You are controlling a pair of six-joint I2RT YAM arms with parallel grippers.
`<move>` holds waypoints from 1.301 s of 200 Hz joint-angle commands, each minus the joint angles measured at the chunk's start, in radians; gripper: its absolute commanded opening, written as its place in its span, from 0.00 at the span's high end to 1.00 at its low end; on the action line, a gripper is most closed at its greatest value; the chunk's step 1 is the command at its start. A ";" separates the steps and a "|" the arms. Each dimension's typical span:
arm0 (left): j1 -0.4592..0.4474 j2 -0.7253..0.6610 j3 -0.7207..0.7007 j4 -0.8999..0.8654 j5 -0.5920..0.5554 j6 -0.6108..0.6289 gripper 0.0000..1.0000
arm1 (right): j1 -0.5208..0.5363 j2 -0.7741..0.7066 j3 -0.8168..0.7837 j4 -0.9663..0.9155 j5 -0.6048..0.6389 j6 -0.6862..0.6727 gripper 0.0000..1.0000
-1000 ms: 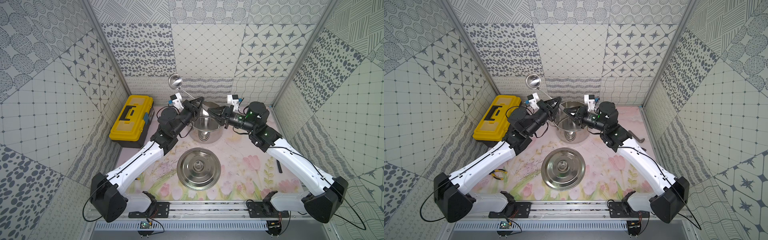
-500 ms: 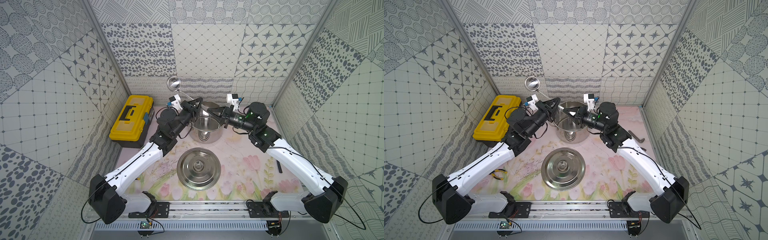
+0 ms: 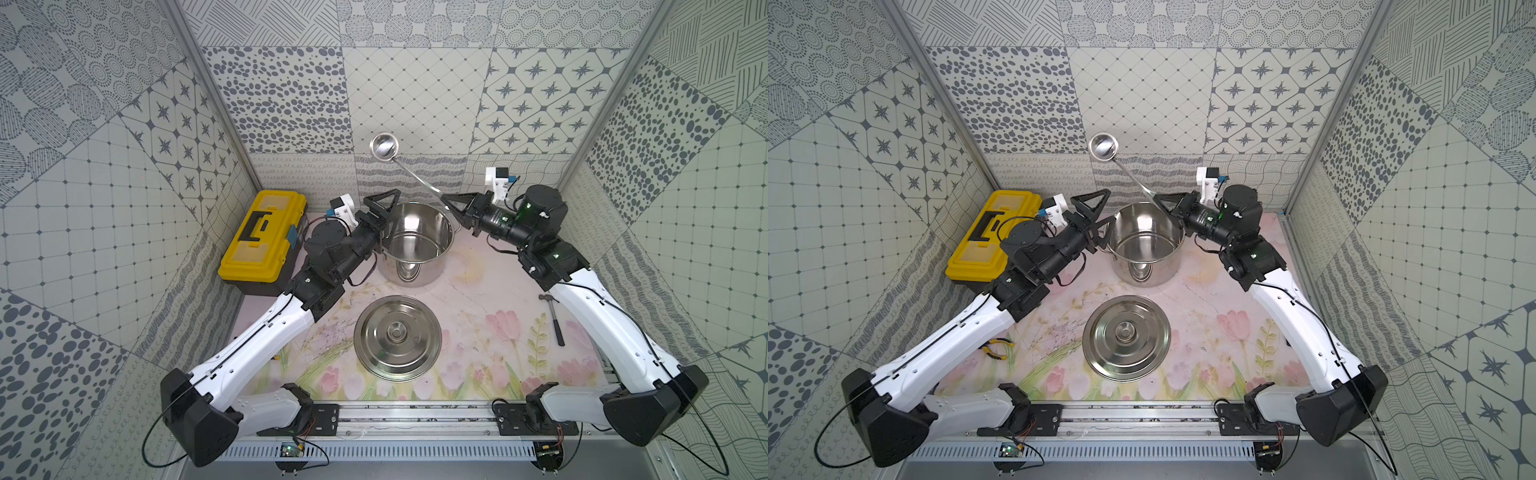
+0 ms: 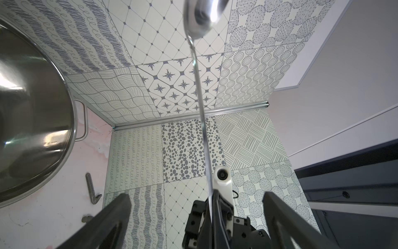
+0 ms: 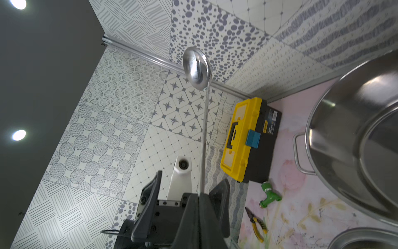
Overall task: Stir the soup with a spoon
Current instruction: Pick up the spoon from the center of the board, then stir the soup in the pan with a stick.
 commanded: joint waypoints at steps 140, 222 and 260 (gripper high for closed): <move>-0.014 -0.112 0.372 -1.074 -0.153 0.664 0.01 | 0.272 0.293 0.590 -0.956 0.932 -1.231 1.00; -0.015 -0.173 0.274 -1.006 -0.166 0.605 0.02 | 0.443 0.355 0.453 -0.969 1.064 -1.400 1.00; -0.015 -0.199 0.240 -1.004 -0.163 0.574 0.03 | 0.459 0.393 0.431 -0.970 1.043 -1.415 1.00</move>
